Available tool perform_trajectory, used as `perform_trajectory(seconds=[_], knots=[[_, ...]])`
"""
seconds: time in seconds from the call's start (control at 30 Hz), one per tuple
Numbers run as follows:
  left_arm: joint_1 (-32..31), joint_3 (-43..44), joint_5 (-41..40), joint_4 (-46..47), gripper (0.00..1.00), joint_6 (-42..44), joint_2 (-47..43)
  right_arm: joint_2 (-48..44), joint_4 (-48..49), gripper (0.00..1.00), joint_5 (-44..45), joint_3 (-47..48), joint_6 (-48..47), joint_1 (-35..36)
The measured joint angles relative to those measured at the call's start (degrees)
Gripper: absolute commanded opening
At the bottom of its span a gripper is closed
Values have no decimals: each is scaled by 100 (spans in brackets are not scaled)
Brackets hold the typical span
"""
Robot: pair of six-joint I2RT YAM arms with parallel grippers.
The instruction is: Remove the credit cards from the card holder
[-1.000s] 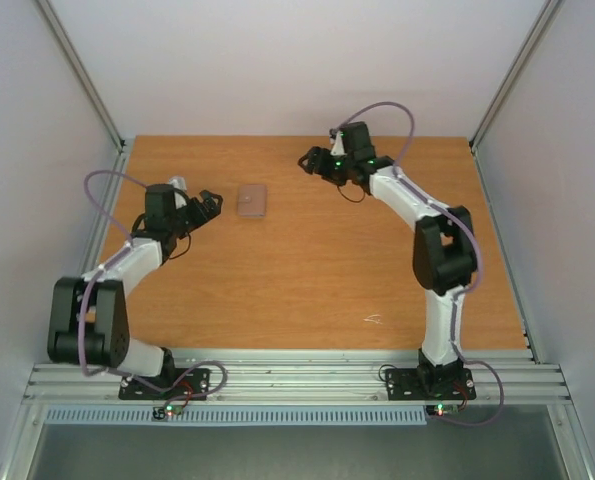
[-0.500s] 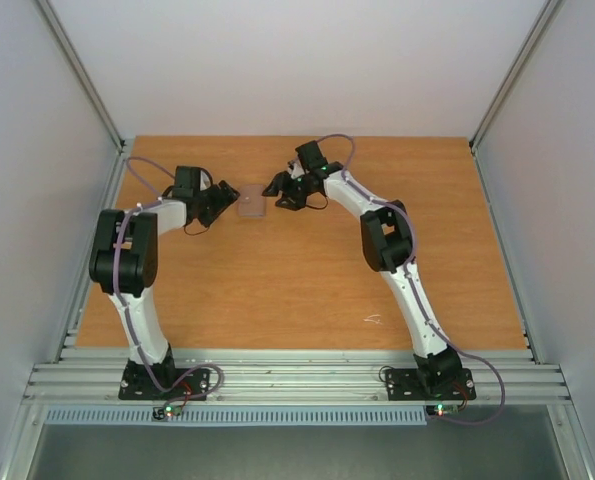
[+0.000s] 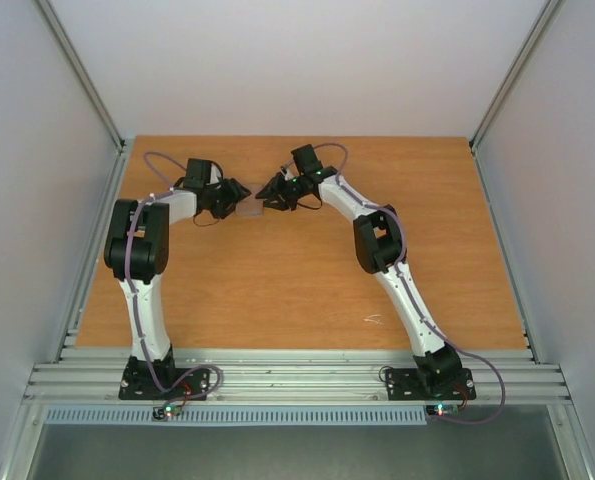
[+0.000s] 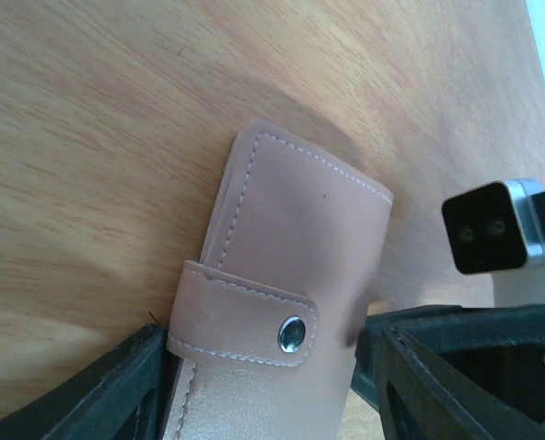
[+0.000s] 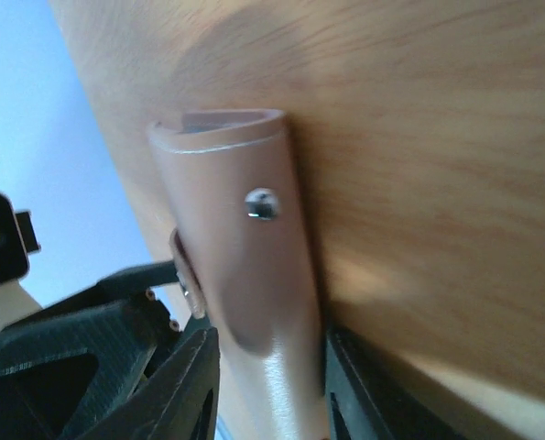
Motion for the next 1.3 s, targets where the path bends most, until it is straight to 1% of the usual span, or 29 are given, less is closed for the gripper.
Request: perform_trajectory(seconds=[0.13,0.17,0.27,0.37,0.43,0.53,0.6,0.7,0.77,0.87,0.93,1.0,1.1,1.2,1.3], knots=[[7,13,24,-26,62,46,0,149,7,5,-39,175,118,-20],[4,20,26,-39,62,74,-2,149,-44,2,-42,177,103,-24],[4,20,31,-57,66,177,-11,146,-90,1,-57,243,13,-26],[-7,15,50,-203,77,284,-85,101,-181,1,-96,262,-168,-26],[-22,-35,87,-413,82,409,-232,17,-326,1,-90,258,-376,-57],[28,-175,254,-761,86,634,-669,-278,-710,1,-57,205,-824,-103],[170,-232,501,-933,86,763,-1056,-664,-1152,1,-4,149,-1403,-195],[546,-251,1071,-990,87,1093,-1897,-1399,-1838,1,79,136,-2430,-339],[857,-249,1423,-990,87,1414,-2382,-2153,-2328,1,98,48,-3344,-461],[944,-269,2111,-892,88,1729,-3108,-3254,-2809,1,-7,-210,-4374,-538],[887,-422,2756,-514,89,1777,-3665,-3932,-3097,1,-157,-380,-4953,-520],[833,-737,3292,96,92,1617,-4157,-4594,-3386,1,-363,-479,-5521,-461],[728,-1257,3995,1266,92,1025,-4789,-5263,-3657,1,-568,-527,-6074,-363],[476,-1322,4339,1867,93,614,-5143,-5740,-3847,1,-678,-538,-6446,-221],[114,-1320,4474,2100,93,472,-5530,-5989,-3980,1,-710,-542,-6686,-39]])
